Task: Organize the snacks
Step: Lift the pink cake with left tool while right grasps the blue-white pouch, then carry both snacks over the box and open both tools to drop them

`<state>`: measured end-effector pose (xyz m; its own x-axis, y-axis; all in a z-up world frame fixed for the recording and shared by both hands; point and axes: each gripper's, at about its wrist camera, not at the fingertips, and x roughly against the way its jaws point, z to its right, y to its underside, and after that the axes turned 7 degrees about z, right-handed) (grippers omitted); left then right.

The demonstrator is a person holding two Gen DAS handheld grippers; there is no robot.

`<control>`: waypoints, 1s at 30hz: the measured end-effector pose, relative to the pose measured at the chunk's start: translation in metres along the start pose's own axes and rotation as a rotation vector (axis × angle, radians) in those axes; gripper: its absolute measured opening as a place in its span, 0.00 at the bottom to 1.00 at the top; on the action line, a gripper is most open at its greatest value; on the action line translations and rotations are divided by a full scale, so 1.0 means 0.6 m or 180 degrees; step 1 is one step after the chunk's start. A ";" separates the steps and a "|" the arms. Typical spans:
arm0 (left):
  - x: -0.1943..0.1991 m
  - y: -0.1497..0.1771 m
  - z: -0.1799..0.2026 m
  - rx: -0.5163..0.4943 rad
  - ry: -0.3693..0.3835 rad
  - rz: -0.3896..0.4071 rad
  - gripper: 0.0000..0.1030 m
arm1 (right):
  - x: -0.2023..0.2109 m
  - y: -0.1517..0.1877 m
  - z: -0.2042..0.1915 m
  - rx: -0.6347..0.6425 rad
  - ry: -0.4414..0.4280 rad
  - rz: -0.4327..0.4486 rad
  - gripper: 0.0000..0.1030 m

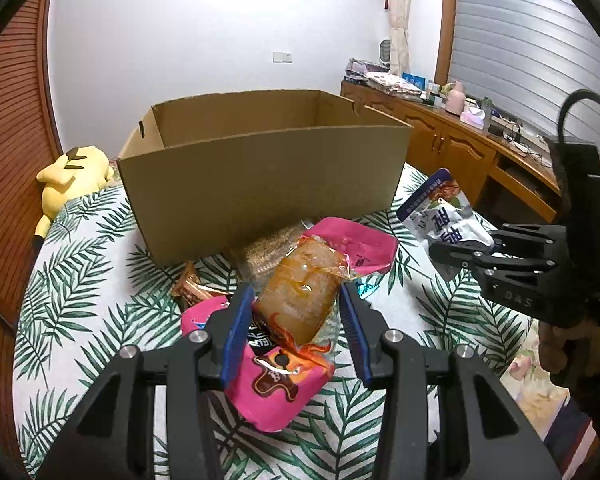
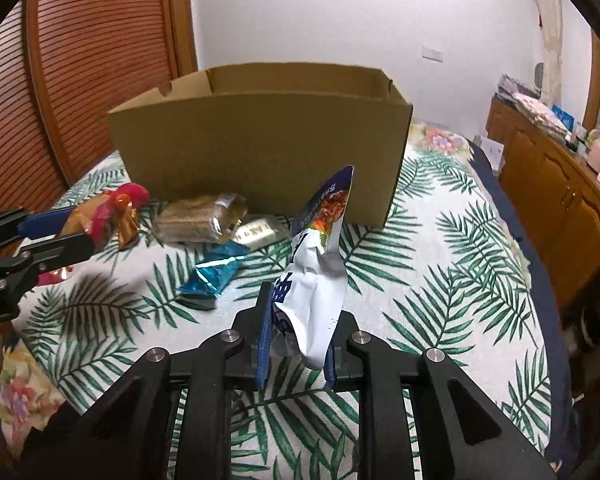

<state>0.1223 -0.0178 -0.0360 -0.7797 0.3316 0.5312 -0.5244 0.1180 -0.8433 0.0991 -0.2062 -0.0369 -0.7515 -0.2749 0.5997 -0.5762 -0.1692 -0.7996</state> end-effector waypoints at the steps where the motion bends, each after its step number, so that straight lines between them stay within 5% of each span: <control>1: 0.002 -0.004 -0.002 0.0011 -0.0006 0.0013 0.42 | 0.004 -0.002 -0.001 0.0007 -0.0005 0.0015 0.18; 30: 0.051 -0.104 -0.034 0.0015 -0.0252 0.0441 0.42 | 0.087 -0.115 -0.039 0.0247 -0.0098 0.0438 0.18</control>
<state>0.1378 0.0040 0.0313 -0.8691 0.2697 0.4147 -0.4113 0.0717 -0.9087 0.0922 -0.1867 0.0505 -0.8108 -0.3291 0.4840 -0.4410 -0.2003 -0.8749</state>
